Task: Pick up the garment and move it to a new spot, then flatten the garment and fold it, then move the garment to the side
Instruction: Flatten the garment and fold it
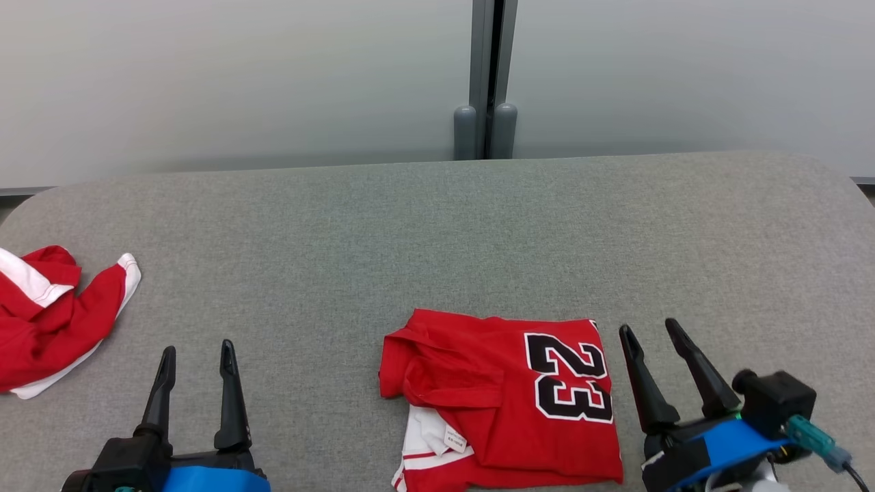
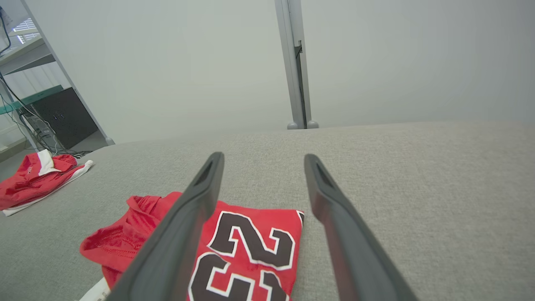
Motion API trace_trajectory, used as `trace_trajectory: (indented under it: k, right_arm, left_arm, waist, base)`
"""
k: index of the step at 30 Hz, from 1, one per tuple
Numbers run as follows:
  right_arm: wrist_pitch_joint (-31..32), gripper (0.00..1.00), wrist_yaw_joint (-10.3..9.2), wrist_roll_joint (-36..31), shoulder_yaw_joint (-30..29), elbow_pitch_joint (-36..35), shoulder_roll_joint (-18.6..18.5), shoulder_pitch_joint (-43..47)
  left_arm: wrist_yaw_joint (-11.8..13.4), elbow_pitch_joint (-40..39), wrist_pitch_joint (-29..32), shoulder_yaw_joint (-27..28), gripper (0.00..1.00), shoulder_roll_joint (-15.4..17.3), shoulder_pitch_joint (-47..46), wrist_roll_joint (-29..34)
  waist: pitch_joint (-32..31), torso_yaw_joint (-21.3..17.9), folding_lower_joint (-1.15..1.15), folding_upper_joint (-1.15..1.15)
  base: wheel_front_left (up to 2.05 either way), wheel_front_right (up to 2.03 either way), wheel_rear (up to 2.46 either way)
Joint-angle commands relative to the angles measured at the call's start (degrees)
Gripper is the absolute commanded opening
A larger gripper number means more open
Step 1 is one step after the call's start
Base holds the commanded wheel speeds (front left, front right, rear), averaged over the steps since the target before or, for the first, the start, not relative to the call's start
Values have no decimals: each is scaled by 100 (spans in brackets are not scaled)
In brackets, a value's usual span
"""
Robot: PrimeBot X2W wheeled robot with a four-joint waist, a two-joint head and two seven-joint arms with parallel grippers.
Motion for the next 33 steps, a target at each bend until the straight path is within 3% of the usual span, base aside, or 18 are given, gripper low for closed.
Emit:
trace_trajectory:
  k: [1, 11, 19, 33]
  right_arm:
    - [-41, 100, 3, -93, -60, -109, 43, 174]
    - [74, 100, 3, -278, -353, -565, 308, 778]
    - [333, 100, 3, -381, 80, -534, 387, 586]
    - [451, 100, 3, -361, 764, 790, 430, -461]
  left_arm:
    - [-12, -16, -24, 11, 100, -4, 38, 40]
    - [44, -25, -24, 10, 100, -5, 124, 45]
    - [47, -13, -24, -20, 100, -5, 71, 28]
    - [56, 41, -23, -183, 100, -5, -184, -81]
  waist:
    - [-12, 12, 0, 0]
    - [-72, 100, 0, 0]
    - [-39, 197, 0, 0]
    - [294, 659, 0, 0]
  base:
    - [0, 0, 0]
    - [0, 0, 0]
    - [0, 0, 0]
    - [0, 0, 0]
